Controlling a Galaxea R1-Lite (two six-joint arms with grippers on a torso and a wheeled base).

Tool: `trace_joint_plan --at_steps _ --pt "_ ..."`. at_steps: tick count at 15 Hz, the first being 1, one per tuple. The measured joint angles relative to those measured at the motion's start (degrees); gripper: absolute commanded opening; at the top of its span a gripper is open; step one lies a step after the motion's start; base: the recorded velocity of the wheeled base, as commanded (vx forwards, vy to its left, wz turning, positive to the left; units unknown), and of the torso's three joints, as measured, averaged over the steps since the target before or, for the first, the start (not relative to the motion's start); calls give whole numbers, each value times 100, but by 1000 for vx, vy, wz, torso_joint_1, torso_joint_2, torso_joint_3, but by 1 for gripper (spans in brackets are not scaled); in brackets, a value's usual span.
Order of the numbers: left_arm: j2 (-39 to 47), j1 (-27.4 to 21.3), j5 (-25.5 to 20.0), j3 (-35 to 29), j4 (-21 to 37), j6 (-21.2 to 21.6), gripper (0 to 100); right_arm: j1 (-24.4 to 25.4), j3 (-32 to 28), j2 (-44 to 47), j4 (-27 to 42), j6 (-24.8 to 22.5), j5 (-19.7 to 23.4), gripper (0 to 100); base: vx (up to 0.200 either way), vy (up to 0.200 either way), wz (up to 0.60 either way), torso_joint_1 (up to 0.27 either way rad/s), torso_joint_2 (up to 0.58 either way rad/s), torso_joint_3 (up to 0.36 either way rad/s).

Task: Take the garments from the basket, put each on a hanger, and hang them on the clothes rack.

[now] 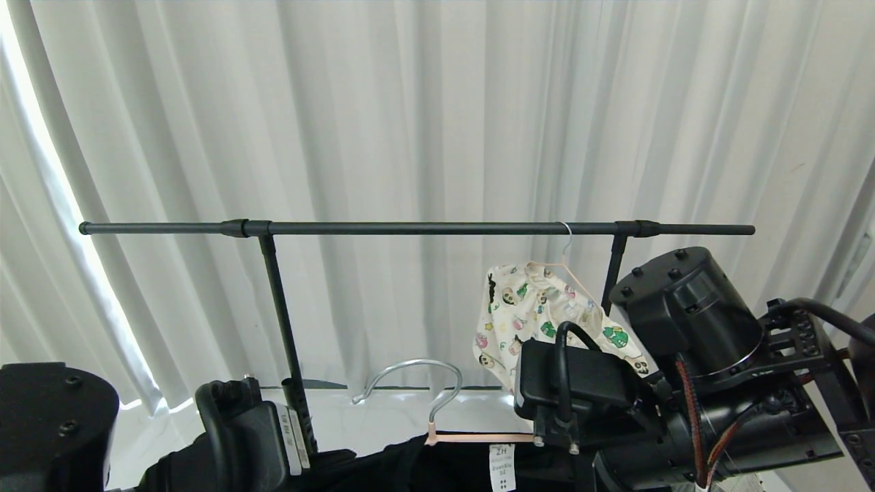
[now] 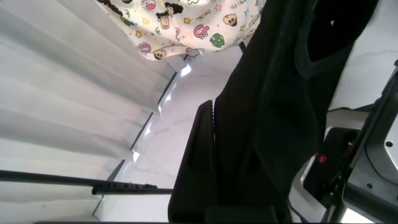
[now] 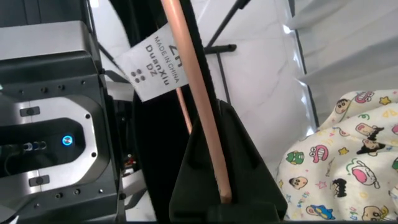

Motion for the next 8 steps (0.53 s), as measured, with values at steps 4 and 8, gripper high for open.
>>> trace_joint_plan --at_steps 4,8 --pt "-9 22 4 26 1 -33 100 -2 30 -121 -6 -534 -52 0 0 0 0 0 0 0" --pt "-234 176 11 293 6 -13 100 -30 296 -449 -12 -773 -742 0 0 0 0 0 0 0"
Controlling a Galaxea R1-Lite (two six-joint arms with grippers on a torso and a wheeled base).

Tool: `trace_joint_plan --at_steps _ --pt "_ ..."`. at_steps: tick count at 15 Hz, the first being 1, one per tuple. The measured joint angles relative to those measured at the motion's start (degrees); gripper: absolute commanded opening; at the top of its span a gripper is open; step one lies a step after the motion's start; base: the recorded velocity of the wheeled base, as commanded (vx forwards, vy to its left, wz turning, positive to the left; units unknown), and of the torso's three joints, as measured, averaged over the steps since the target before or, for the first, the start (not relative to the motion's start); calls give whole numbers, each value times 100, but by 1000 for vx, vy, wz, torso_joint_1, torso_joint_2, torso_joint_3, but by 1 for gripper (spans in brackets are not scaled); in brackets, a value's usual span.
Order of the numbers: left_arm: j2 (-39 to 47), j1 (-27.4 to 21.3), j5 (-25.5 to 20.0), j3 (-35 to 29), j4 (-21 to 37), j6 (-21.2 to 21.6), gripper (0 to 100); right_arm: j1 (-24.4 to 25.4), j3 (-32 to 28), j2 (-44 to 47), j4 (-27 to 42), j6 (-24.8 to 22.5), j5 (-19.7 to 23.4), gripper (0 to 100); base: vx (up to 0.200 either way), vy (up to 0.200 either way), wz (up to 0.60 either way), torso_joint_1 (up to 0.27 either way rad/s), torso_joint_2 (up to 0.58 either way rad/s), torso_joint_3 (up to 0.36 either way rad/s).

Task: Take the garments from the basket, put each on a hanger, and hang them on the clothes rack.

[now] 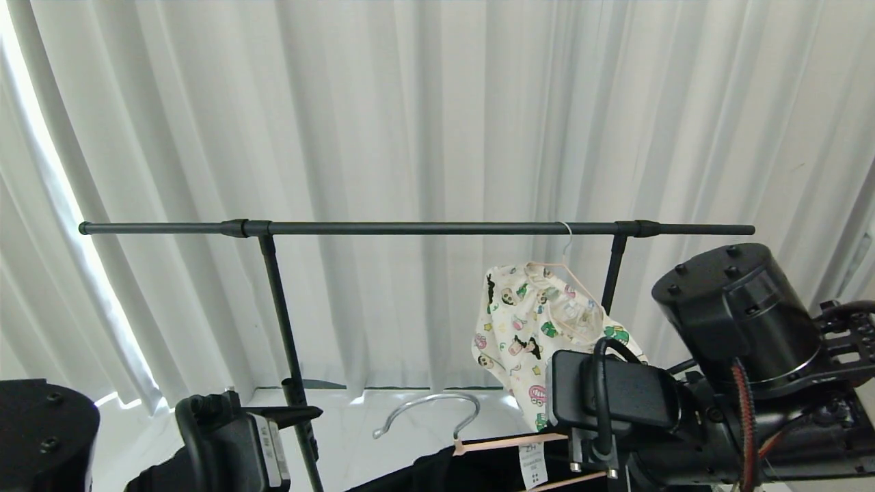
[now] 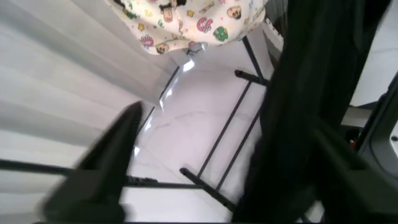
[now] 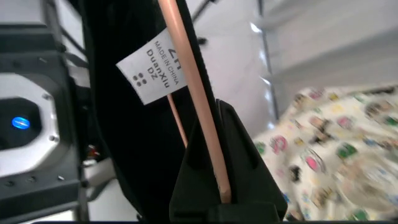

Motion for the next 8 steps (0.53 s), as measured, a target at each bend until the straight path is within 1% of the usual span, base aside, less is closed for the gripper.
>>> trace_joint_plan --at_steps 2,4,6,8 --pt "-329 15 1 265 0 4 100 -105 193 -247 -29 4 -79 0 0 0 0 0 0 0" --pt "-756 91 39 642 13 17 100 -411 444 -507 -134 6 -62 0 0 0 0 0 0 0" --pt "-1067 356 123 1014 13 28 100 -621 623 -714 -256 9 30 0 0 0 0 0 0 0" --pt "-1261 855 152 1409 24 33 100 -752 763 -987 -315 9 288 0 0 0 0 0 0 0"
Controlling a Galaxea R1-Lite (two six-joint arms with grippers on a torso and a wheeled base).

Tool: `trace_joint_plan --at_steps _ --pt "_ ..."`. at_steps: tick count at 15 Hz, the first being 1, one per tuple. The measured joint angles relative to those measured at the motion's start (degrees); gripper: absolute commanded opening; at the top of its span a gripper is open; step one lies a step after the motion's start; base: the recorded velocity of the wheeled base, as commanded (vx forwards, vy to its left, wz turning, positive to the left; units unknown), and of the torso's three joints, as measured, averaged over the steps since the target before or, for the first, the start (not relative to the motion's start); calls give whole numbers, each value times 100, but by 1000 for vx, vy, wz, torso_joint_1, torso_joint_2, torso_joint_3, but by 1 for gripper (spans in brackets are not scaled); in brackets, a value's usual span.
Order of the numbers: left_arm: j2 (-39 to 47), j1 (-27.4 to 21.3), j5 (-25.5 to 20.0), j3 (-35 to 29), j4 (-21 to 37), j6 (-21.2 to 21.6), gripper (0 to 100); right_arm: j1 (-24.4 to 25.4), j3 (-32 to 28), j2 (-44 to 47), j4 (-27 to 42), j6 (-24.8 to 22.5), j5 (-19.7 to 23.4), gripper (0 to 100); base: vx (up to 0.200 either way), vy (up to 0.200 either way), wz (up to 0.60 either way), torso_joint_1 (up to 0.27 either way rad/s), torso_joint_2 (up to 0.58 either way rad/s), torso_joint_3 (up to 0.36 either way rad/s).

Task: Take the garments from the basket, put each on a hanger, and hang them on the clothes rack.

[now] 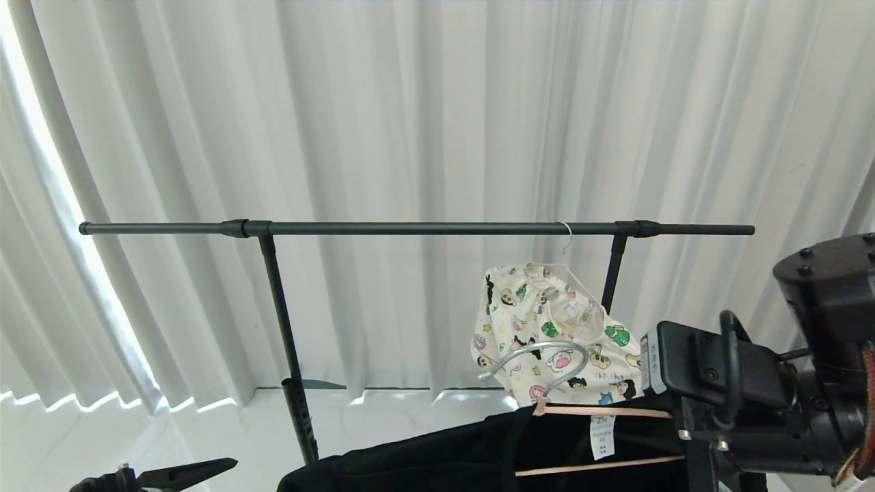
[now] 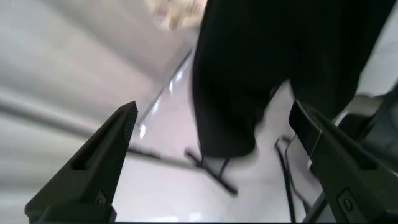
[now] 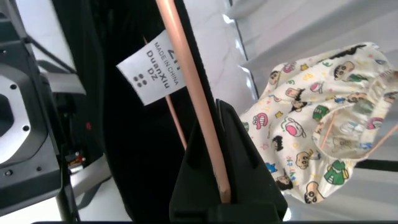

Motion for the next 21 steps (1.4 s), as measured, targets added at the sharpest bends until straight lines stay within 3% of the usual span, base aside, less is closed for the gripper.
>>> trace_joint_plan --at_steps 4,8,9,16,21 --pt "290 540 9 140 0 0 100 20 112 -273 -22 -27 77 0 0 0 0 0 0 0" --pt "441 546 -28 79 -9 63 100 60 129 -352 -27 -22 79 0 0 0 0 0 0 0" --pt "433 540 -51 93 -5 66 0 60 134 -357 -29 -20 79 0 0 0 0 0 0 0" --pt "430 761 37 140 -9 49 0 40 210 -369 -32 2 68 0 0 0 0 0 0 0" --pt "450 2098 213 201 -2 66 0 -441 226 -413 -29 17 69 0 0 0 0 0 0 0"
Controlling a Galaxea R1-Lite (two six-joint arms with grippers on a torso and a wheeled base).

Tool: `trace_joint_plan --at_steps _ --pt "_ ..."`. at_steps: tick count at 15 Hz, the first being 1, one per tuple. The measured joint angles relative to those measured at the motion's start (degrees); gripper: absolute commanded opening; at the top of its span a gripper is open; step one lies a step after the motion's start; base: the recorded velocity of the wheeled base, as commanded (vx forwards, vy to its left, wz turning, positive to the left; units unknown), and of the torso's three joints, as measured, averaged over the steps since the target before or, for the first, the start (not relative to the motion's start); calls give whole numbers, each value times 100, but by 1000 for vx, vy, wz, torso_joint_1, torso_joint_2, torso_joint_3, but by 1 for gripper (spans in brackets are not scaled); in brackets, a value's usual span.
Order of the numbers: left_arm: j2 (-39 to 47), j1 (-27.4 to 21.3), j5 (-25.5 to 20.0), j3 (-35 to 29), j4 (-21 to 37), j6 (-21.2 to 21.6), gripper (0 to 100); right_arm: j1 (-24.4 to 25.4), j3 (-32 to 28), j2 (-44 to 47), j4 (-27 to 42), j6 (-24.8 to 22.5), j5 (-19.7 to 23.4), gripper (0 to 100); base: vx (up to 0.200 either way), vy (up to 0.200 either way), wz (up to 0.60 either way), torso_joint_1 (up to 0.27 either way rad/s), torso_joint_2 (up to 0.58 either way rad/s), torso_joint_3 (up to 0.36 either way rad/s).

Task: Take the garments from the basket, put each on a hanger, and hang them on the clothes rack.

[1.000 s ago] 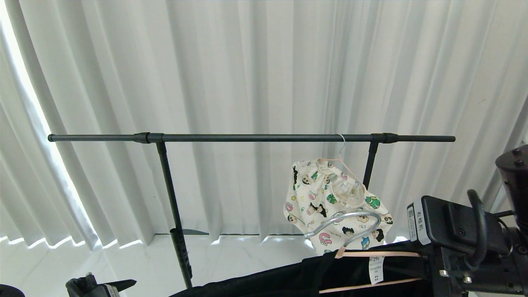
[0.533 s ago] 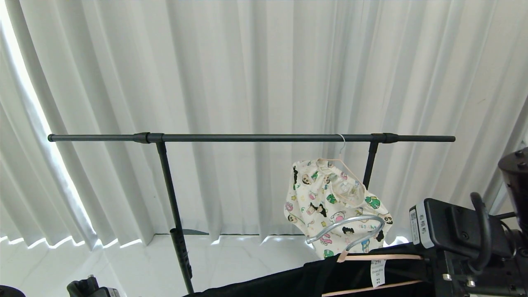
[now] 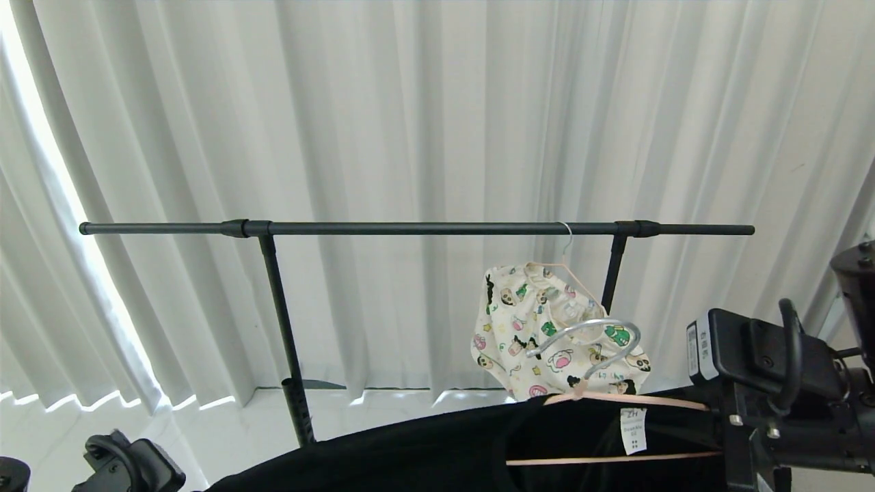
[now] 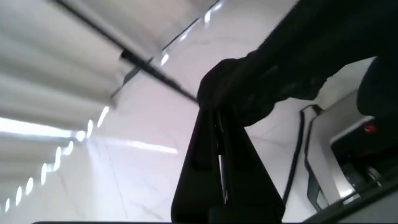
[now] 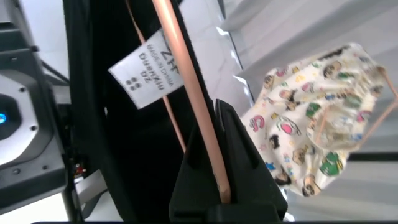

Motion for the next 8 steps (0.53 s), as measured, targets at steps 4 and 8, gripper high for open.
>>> trace_joint_plan --at_steps 4,8 --pt "52 653 -2 2 0 20 0 -511 4 -127 0 0 89 0 0 0 0 0 0 0" --pt "63 689 -11 -55 13 85 100 -577 -2 -171 -2 2 87 0 0 0 0 0 0 0"
